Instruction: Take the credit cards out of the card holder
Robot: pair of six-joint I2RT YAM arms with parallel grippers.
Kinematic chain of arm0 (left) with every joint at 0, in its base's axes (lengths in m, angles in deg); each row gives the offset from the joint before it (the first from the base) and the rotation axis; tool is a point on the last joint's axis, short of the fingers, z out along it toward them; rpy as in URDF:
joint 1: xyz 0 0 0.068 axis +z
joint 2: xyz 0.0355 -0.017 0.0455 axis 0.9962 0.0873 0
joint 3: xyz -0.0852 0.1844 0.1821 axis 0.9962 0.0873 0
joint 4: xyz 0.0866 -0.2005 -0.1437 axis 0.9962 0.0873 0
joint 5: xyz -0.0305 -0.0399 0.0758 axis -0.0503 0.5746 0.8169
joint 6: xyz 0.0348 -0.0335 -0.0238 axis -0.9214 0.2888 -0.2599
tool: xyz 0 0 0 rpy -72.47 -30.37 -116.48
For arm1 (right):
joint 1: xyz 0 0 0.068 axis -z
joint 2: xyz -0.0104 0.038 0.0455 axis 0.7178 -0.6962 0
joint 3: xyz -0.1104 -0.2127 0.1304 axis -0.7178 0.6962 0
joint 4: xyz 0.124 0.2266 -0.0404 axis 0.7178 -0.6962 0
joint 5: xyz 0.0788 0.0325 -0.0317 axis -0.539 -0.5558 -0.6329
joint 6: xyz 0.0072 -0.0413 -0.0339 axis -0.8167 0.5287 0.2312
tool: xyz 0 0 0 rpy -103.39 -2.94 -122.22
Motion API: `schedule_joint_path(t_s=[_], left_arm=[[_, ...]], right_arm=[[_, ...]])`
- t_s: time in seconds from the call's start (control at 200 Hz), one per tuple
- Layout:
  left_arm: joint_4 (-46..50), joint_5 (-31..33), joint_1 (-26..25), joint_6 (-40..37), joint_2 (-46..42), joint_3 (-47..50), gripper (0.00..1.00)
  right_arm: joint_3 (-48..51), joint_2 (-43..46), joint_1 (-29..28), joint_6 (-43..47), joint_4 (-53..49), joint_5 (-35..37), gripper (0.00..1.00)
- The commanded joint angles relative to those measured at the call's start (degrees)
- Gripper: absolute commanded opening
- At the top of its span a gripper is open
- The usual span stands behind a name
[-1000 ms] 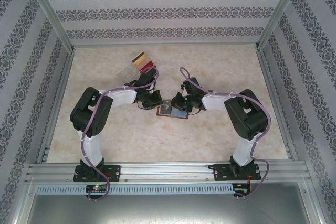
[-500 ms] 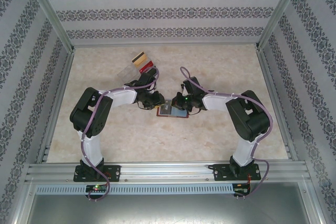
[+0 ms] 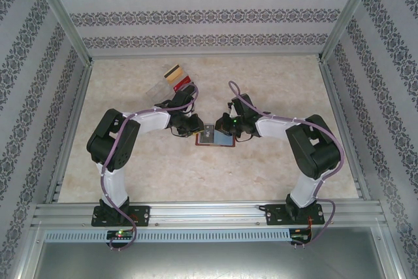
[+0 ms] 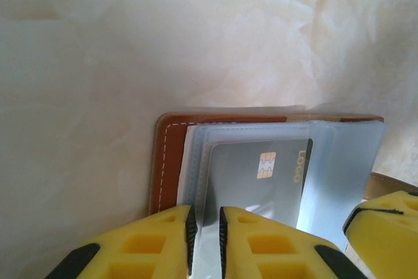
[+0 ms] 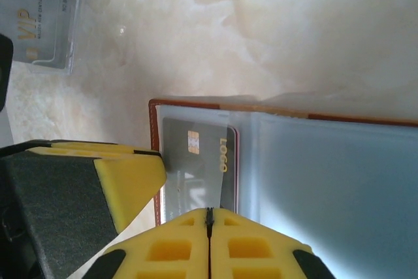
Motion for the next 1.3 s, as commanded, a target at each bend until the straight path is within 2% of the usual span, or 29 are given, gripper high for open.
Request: schedule_joint_path(t_s=[0.0, 0.45, 0.654, 0.884, 1.294], left_arm=[[3.1, 0.7, -0.7, -1.0, 0.4, 0.0, 0.2], [2.8, 1.5, -0.7, -0.8, 1.1, 0.9, 0.16], [1.9, 0.6, -0.6, -0.3, 1.6, 1.6, 0.15], [0.5, -0.5, -0.7, 0.5, 2.1, 2.7, 0.15], [0.0, -0.5, -0.7, 1.0, 2.6, 3.8, 0.15]], right_arm=[[-0.8, -2.1, -0.9, 0.2, -1.6, -2.0, 0.12], [-2.2, -3.9, -1.3, 0.6, -2.2, -2.5, 0.17], [-2.0, -3.7, -1.3, 0.6, 0.5, -4.5, 0.12], [-2.5, -3.6, -1.6, 0.9, 2.3, -5.5, 0.13], [-4.5, -6.9, -2.3, 2.2, -1.4, -1.3, 0.2]])
